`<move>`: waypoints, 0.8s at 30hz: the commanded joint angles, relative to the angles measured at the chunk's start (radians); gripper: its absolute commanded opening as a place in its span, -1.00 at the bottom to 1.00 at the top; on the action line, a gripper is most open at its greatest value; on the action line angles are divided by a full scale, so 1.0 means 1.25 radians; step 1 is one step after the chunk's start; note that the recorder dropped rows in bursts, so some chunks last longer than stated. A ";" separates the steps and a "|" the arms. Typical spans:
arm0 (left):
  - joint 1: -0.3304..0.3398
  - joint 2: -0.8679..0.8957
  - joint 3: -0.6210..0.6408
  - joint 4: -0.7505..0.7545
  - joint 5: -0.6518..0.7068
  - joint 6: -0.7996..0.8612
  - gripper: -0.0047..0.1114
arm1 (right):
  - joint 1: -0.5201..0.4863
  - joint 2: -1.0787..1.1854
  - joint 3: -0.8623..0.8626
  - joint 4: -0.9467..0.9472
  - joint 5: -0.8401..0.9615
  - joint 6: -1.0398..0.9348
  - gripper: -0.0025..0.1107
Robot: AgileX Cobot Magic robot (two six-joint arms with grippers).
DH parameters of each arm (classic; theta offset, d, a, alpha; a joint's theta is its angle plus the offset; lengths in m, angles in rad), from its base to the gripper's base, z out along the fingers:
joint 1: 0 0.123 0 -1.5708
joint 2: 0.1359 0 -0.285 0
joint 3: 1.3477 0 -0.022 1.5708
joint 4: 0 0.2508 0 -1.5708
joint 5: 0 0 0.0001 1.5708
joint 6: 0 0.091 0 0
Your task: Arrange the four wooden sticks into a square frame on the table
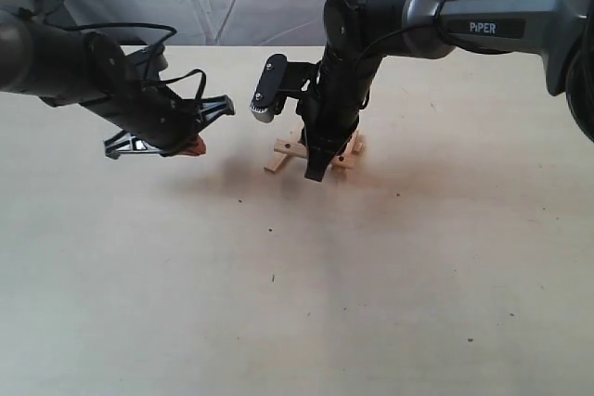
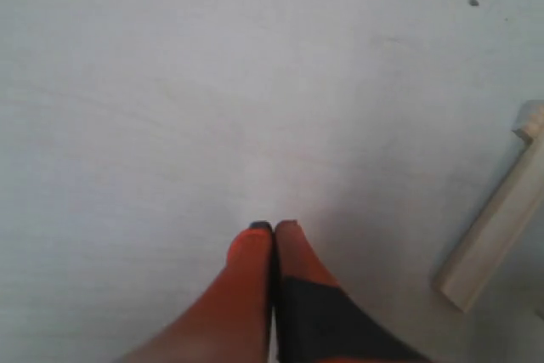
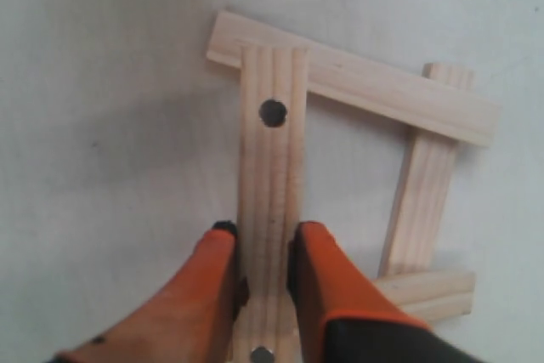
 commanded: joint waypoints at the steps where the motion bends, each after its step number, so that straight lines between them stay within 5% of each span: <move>1: -0.047 0.014 0.003 -0.042 -0.065 0.001 -0.92 | -0.004 -0.007 -0.006 0.010 0.004 0.009 -0.97; 12: -0.079 0.043 0.001 -0.136 -0.150 -0.001 -0.92 | -0.004 -0.007 -0.006 0.062 -0.002 0.019 -0.97; 24: -0.052 0.083 -0.116 -0.139 -0.031 0.000 -0.92 | -0.004 -0.007 -0.006 0.062 0.007 0.024 -0.97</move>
